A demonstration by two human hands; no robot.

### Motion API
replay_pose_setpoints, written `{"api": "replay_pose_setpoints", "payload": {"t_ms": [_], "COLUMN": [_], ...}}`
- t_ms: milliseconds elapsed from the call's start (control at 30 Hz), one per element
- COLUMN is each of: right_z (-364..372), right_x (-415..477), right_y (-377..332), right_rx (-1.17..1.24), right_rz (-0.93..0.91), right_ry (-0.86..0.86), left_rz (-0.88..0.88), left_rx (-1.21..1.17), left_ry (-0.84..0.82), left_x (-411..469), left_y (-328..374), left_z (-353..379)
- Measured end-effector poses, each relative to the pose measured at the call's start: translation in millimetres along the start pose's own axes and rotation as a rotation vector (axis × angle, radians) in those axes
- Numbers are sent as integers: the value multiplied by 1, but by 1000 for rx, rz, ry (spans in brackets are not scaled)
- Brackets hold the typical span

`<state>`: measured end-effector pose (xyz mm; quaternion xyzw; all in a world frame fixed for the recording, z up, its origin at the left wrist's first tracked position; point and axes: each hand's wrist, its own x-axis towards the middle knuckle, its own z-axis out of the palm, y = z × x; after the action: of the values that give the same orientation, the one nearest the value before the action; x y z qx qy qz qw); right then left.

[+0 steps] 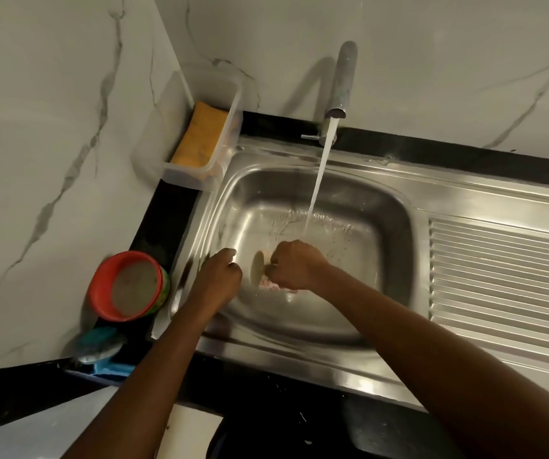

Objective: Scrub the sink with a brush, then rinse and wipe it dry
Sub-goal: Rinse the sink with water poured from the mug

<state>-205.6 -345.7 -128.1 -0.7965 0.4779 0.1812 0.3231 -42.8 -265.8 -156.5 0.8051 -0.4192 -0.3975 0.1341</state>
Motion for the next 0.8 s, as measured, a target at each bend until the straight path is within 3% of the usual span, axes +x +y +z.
{"api": "replay_pose_setpoints", "payload": {"t_ms": [167, 500, 667, 800], "right_z": [3, -2, 7, 13], "right_x": [-18, -60, -79, -85], "right_y": [41, 103, 109, 109], "right_rx": [-77, 495, 830, 961], "right_rz": [63, 127, 146, 95], "right_ry": [52, 369, 475, 546], "left_rz": [1, 312, 236, 114], "left_rx": [-33, -213, -580, -866], "left_ry": [-26, -46, -133, -171], "left_x": [5, 52, 106, 137], "left_y": [18, 116, 176, 201], "left_z": [4, -6, -7, -2]}}
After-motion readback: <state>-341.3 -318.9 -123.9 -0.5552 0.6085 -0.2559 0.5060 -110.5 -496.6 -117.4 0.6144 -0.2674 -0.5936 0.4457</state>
